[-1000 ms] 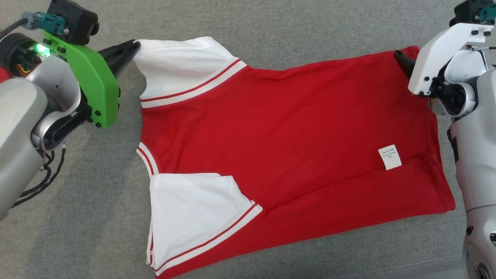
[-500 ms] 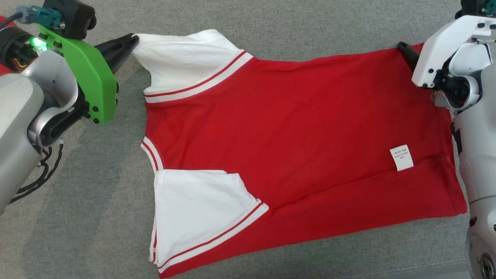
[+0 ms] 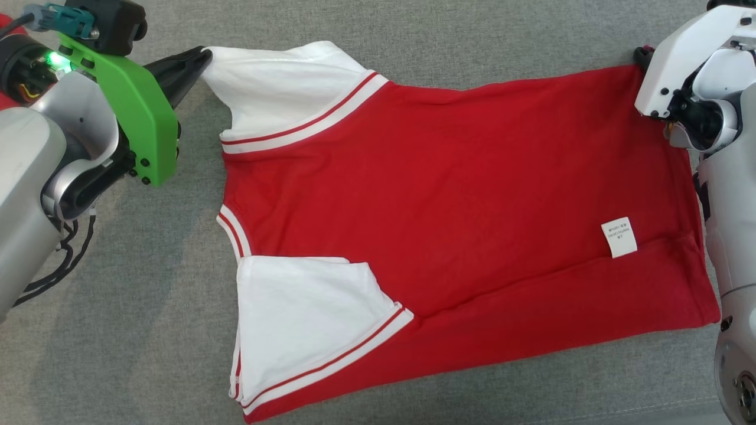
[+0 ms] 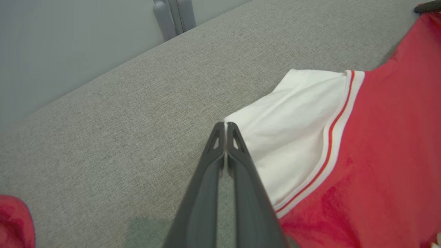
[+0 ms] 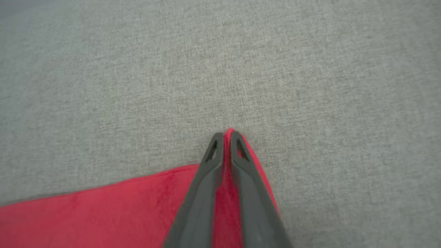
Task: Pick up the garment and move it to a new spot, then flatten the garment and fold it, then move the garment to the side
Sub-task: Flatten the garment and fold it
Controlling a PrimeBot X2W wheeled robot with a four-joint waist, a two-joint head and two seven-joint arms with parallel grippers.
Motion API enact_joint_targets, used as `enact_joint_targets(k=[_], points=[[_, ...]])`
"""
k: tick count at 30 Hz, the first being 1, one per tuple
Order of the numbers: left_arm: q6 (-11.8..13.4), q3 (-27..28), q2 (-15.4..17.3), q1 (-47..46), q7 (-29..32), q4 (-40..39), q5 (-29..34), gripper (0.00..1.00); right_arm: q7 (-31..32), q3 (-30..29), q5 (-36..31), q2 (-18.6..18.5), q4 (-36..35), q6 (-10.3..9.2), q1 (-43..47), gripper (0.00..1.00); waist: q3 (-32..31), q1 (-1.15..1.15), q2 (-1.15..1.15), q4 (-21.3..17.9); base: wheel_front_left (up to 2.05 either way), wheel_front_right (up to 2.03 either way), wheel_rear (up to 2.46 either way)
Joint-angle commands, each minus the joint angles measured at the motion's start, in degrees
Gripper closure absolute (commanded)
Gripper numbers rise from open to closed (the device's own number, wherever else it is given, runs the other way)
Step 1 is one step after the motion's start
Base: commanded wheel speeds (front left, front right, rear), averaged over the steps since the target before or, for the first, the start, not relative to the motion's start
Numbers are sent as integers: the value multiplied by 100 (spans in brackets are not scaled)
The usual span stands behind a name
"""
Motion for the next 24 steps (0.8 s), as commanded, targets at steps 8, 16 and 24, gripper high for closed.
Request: enact_joint_targets(k=[8,16,24], points=[[-11,102,31,-121,-393,239,70,100,-293,75,120,-128,-60,-9,-119,100,-101,0,0,-36,0,0,0],[21,333,-115,-314,-1265,531,312,100,-717,-6,196,-268,-161,-9,-155,100,-227,0,0,-72,0,0,0],[1,275,-149,220,-1605,458,4,100,-940,169,379,-449,-430,-9,425,100,-579,0,0,13,0,0,0]])
